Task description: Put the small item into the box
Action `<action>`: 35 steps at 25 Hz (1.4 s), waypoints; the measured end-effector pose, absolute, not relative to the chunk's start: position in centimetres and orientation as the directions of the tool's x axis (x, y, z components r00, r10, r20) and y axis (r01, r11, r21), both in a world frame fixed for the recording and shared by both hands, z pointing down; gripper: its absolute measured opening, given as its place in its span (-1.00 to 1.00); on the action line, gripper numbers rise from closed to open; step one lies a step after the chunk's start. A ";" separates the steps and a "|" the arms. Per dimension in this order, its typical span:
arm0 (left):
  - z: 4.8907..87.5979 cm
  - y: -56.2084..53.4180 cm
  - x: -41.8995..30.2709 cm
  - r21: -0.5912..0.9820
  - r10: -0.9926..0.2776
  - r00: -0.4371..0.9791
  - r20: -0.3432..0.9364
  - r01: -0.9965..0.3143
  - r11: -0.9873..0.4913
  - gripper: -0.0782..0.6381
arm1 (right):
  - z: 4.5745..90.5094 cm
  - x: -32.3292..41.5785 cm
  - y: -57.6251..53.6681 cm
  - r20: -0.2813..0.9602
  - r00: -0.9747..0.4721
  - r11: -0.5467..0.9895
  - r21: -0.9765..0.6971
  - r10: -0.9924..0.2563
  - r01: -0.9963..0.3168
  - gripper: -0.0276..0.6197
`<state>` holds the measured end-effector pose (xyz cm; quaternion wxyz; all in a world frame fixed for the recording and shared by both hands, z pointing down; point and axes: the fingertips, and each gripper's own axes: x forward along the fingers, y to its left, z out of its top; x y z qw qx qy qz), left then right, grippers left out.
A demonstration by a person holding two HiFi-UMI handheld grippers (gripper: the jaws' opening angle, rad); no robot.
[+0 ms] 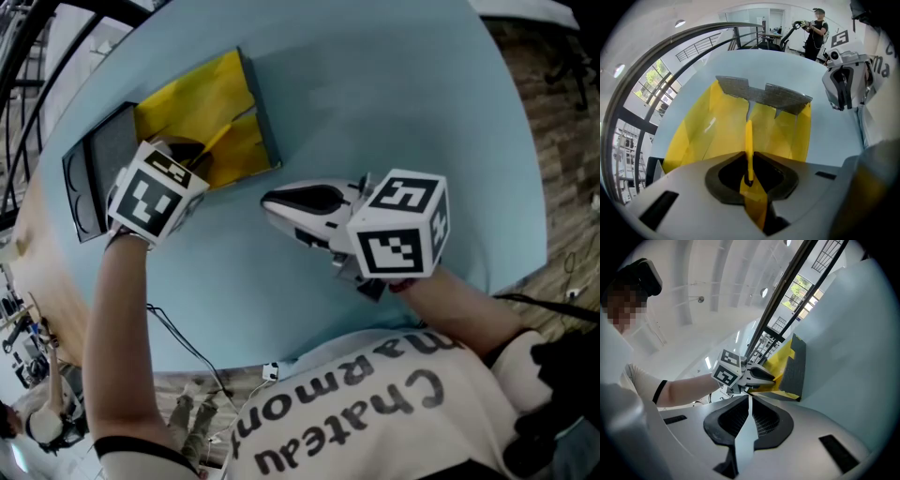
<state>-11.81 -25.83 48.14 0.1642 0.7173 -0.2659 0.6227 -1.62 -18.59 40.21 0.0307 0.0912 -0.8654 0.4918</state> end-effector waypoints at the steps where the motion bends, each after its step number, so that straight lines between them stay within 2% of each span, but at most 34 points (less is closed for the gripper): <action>1: 48.2 -25.8 -11.8 -0.094 -0.176 0.084 0.981 -0.585 -0.805 -0.64 | 40.3 -1.6 -18.6 0.146 -0.981 0.498 -0.846 -0.128 -0.190 -0.77; 8: 47.7 -25.7 -11.2 -0.086 -0.179 0.098 0.979 -0.596 -0.798 -0.63 | 40.1 -0.9 -18.3 0.156 -0.980 0.493 -0.847 -0.124 -0.197 -0.77; 16: 47.2 -25.5 -11.3 -0.044 -0.191 0.160 0.968 -0.647 -0.761 -0.40 | 39.9 -1.2 -18.1 0.179 -0.975 0.505 -0.834 -0.132 -0.221 -0.77; 20: 47.0 -25.5 -11.3 -0.043 -0.220 0.180 0.959 -0.672 -0.739 -0.39 | 39.5 -0.9 -17.9 0.200 -0.969 0.518 -0.819 -0.147 -0.247 -0.77; 27: 45.3 -26.1 -11.3 -0.130 -0.382 0.216 0.898 -0.700 -0.702 -0.39 | 38.3 -0.8 -16.1 0.239 -0.955 0.548 -0.782 -0.178 -0.298 -0.77; 32: 42.2 -26.0 -10.2 -0.182 -0.520 0.317 0.794 -0.692 -0.699 -0.61 | 37.4 -0.8 -15.0 0.272 -0.939 0.561 -0.753 -0.210 -0.344 -0.77; 35: 38.9 -25.4 -10.2 -0.218 -0.613 0.367 0.699 -0.707 -0.673 -0.67 | 36.1 -1.0 -14.8 0.275 -0.928 0.580 -0.725 -0.253 -0.373 -0.77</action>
